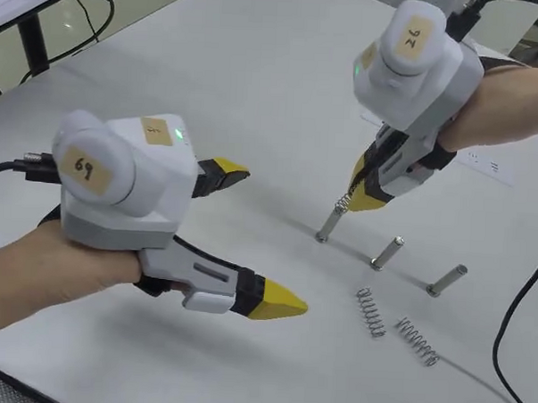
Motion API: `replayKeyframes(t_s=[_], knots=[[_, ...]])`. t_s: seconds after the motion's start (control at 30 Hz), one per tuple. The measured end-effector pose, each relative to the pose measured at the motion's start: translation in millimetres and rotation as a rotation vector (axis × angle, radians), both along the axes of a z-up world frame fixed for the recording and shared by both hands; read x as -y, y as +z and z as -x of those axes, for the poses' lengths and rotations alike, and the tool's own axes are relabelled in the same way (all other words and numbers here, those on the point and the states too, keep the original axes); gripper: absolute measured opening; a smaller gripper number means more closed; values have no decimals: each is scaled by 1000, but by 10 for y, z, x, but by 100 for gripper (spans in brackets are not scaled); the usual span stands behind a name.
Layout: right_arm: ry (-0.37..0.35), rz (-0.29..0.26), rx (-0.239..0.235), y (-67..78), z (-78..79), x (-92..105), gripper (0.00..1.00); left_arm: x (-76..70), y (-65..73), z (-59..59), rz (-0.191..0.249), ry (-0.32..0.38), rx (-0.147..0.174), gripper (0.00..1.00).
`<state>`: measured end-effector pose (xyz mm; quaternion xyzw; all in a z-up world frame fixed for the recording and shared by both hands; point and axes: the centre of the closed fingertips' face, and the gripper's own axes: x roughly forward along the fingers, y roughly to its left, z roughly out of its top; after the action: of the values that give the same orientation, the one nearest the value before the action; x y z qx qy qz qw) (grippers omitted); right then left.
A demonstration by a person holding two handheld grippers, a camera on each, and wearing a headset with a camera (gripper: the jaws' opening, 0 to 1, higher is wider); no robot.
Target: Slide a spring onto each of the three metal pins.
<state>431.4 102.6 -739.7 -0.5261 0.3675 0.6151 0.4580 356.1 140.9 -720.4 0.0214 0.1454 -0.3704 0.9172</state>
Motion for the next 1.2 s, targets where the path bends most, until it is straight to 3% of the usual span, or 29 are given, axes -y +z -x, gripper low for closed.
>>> replayKeyframes(t_s=[0.47,1.2], knots=[[17,24,0,-152,-61,-24,8,-25,-16,-11,-8,0,-6,94],[35,49,-19,-394,-15,-43,8,-44,-22,-25,-11,8,-16,92]])
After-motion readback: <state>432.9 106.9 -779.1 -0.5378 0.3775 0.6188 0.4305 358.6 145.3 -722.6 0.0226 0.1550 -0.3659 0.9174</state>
